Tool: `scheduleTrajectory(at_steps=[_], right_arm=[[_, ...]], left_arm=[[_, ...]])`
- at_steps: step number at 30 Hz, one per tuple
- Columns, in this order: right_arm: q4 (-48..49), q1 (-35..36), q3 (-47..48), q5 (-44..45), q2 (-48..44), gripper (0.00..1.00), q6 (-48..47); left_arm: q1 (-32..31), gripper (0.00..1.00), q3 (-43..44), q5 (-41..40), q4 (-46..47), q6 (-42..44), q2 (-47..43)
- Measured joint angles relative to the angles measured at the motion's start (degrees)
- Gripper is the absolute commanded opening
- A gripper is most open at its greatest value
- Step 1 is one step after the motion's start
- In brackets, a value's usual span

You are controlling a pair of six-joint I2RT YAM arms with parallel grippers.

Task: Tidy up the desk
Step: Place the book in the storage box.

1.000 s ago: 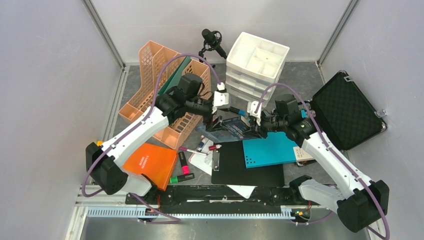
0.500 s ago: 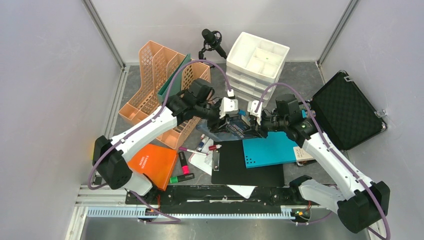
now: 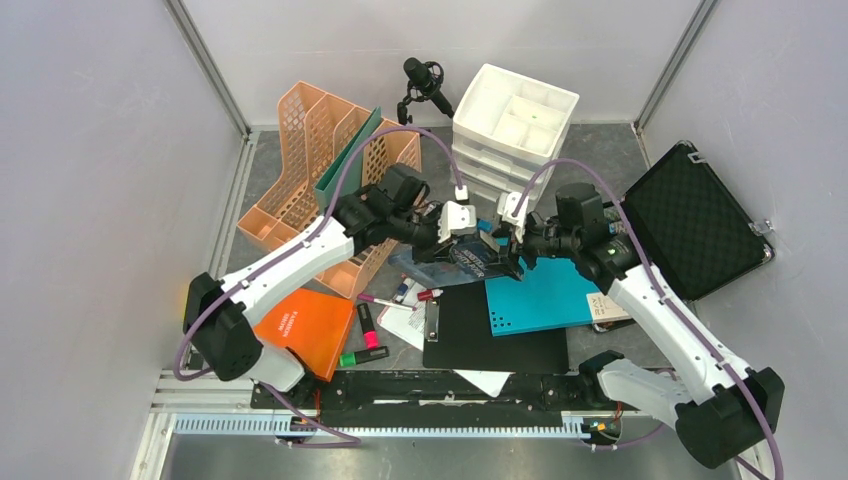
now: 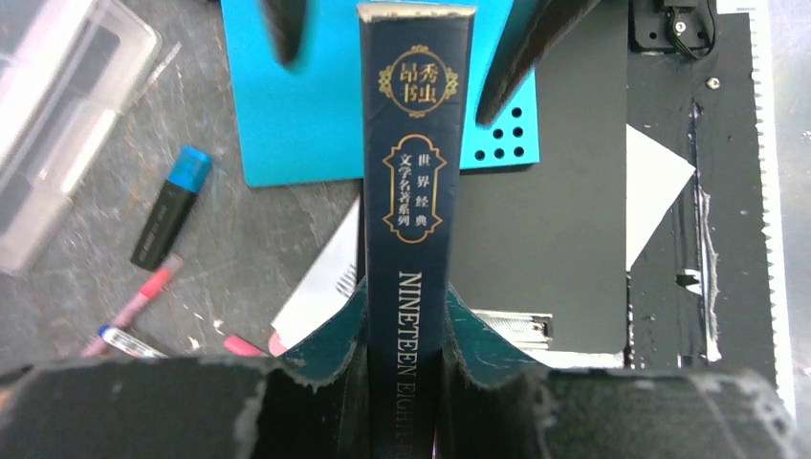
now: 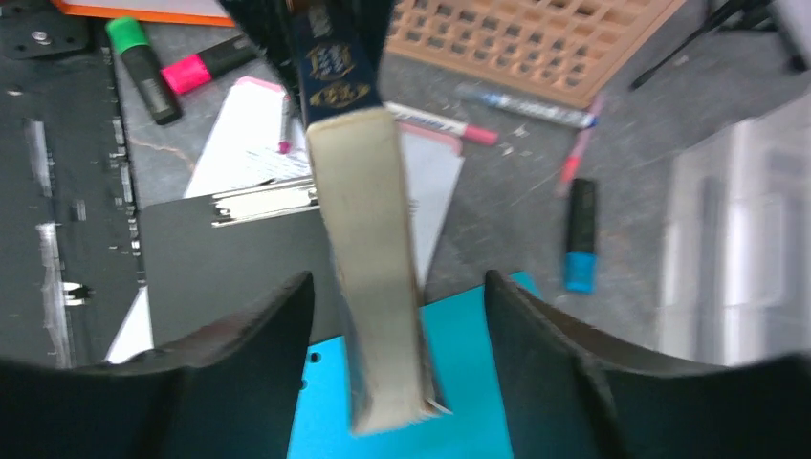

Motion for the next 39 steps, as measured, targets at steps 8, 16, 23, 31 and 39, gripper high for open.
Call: scheduleTrajectory(at_steps=[8,16,23,31,39], right_arm=[[0.5,0.0,7.1,7.7,-3.1,0.83,0.6],[0.5,0.0,10.4,13.9,-4.5,0.83,1.2],[0.4,0.0,10.8,15.4,-3.0,0.83,2.0],[0.3,0.0,10.8,15.5,-2.0,0.83,2.0],[1.3,-0.2,8.7,15.4,-1.9,0.82,2.2]], left_arm=[[3.4,0.02,-5.6,-3.2,0.1,-6.9,-10.0],[12.0,0.02,-2.9,-6.7,2.8,-16.8,-24.6],[18.5,0.02,7.4,-16.2,6.1,-24.4,-26.2],[27.0,0.02,15.0,-20.2,12.8,-32.2,-22.0],[28.0,0.02,9.9,-19.3,17.5,-38.4,-22.4]])
